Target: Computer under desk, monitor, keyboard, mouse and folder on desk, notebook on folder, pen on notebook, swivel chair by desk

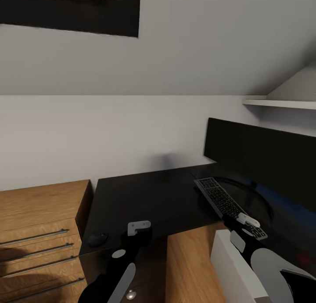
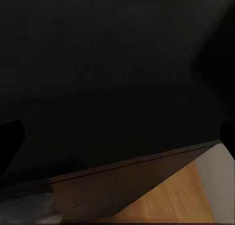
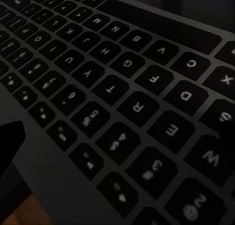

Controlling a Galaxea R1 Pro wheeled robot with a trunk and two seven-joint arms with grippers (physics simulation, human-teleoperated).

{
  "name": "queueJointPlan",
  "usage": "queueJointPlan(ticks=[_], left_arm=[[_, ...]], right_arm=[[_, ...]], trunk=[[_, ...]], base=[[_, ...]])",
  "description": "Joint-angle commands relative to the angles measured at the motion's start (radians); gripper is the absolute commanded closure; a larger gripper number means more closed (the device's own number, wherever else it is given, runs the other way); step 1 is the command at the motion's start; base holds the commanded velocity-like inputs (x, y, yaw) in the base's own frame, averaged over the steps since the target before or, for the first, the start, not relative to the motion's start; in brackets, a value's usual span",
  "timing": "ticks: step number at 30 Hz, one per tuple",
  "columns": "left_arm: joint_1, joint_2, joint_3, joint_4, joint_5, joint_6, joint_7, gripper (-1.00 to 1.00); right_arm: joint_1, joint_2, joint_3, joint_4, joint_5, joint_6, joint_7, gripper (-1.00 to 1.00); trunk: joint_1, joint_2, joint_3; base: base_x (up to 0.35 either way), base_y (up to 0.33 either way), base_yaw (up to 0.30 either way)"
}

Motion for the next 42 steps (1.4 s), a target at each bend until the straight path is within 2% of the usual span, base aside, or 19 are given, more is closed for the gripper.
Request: queueJointPlan(ticks=[1, 19, 32, 42], left_arm=[[-0.001, 0.000, -0.002, 0.001, 0.009, 0.002, 0.009, -1.00], [-0.001, 0.000, -0.002, 0.005, 0.008, 0.002, 0.009, -1.00], [-0.001, 0.000, -0.002, 0.005, 0.008, 0.002, 0.009, -1.00], [-0.001, 0.000, -0.003, 0.005, 0.008, 0.002, 0.009, -1.00]], right_arm=[[-0.001, 0.000, 0.000, 0.001, -0.012, -0.005, -0.001, -1.00], [-0.001, 0.000, 0.000, 0.001, -0.012, -0.005, 0.000, -1.00], [-0.001, 0.000, 0.000, 0.001, -0.012, -0.005, 0.000, -1.00], [-0.001, 0.000, 0.000, 0.000, -0.012, -0.005, 0.000, -1.00]], trunk=[[0.000, -0.001, -0.001], [0.000, -0.001, -0.001], [0.000, -0.001, -0.001], [0.000, -0.001, -0.001]], base=[[-0.019, 0.012, 0.000], [-0.004, 0.002, 0.000], [-0.207, 0.000, 0.000], [-0.035, 0.000, 0.000]])
